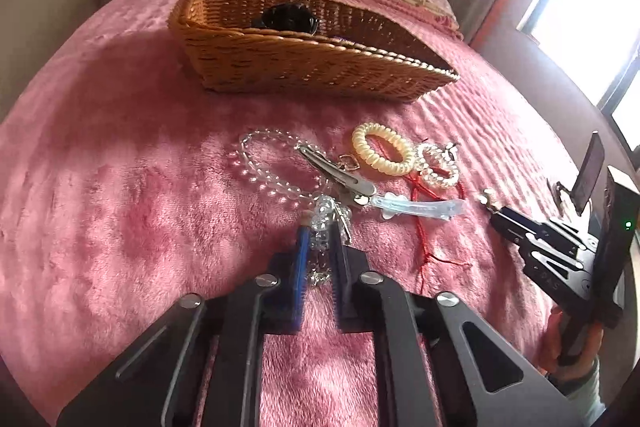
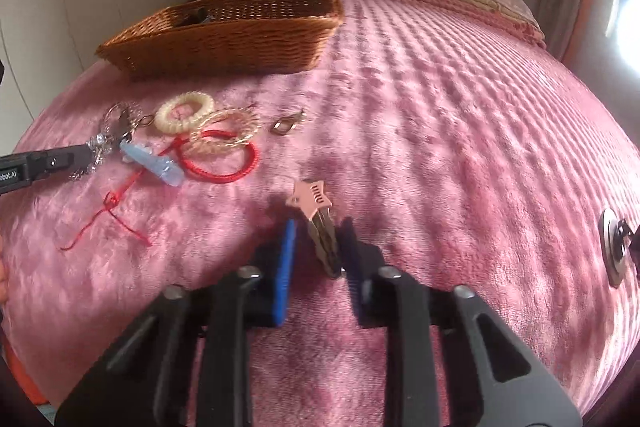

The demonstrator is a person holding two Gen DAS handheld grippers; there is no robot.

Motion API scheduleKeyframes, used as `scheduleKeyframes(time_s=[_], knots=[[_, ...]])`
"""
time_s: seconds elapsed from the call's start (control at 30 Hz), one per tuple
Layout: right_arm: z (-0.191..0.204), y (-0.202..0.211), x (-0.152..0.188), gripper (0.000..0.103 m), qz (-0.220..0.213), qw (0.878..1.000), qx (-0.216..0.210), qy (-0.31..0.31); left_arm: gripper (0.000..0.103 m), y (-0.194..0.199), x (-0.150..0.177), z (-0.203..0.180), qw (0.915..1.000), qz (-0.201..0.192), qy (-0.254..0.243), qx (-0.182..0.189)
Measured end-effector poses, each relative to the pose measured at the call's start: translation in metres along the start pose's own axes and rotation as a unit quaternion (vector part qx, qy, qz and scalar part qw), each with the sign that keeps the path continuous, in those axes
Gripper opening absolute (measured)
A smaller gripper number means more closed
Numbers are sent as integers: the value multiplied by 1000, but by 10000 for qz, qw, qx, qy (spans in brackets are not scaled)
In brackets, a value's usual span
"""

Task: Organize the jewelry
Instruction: 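Grasp the crystal charm with the left tool while the right grasps the pink star clip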

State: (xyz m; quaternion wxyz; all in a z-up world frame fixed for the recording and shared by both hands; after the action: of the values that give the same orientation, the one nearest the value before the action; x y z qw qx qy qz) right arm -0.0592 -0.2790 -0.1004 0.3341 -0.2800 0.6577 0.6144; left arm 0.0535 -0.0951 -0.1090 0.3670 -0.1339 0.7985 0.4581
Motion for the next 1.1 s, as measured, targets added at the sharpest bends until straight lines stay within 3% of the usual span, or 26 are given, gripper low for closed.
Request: scheduleKeyframes(time_s=[0.2,0.4,0.53,0.67,0.8,0.83,0.93,1.1], knots=[[19,8,2,12,-28,9984,-467,-315,7,23,7,4,9999,-125,95,46],[44,21,1,12,-111,9947,-865,-552,7,52,14,9,9981,-286,298,463],[58,19,4,12,-61,9953,-860,-431,7,62,18,12,9973,-385,255,567],[61,15,10,13,27,9952,-882,-429,7,58,28,16,9978,-245,270,548],[57,13,6,30,45,9943,-929,-527,8,56,35,17,9977,-196,275,580],[58,11,4,30,62,9946,-908,-505,9,56,36,17,9979,-176,252,573],[60,4,2,30,118,9961,-769,-416,23,53,40,20,9992,-85,128,358],[62,-1,-1,30,154,9976,-590,-333,28,48,41,16,9998,-55,-125,172]])
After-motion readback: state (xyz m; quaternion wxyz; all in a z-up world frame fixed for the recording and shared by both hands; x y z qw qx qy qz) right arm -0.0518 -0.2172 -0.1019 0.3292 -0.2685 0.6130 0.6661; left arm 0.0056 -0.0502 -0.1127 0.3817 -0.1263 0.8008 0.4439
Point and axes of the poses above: each gripper's, at about its wrist camera, not at the fingertips, and y roughly against the way its jaws point, z to its left, x to its underside, the point moved 9 cm from there along -y, roughly the way its jaws point, and after that the axes turned 9 degrees about -z, right-handed, at the moved point
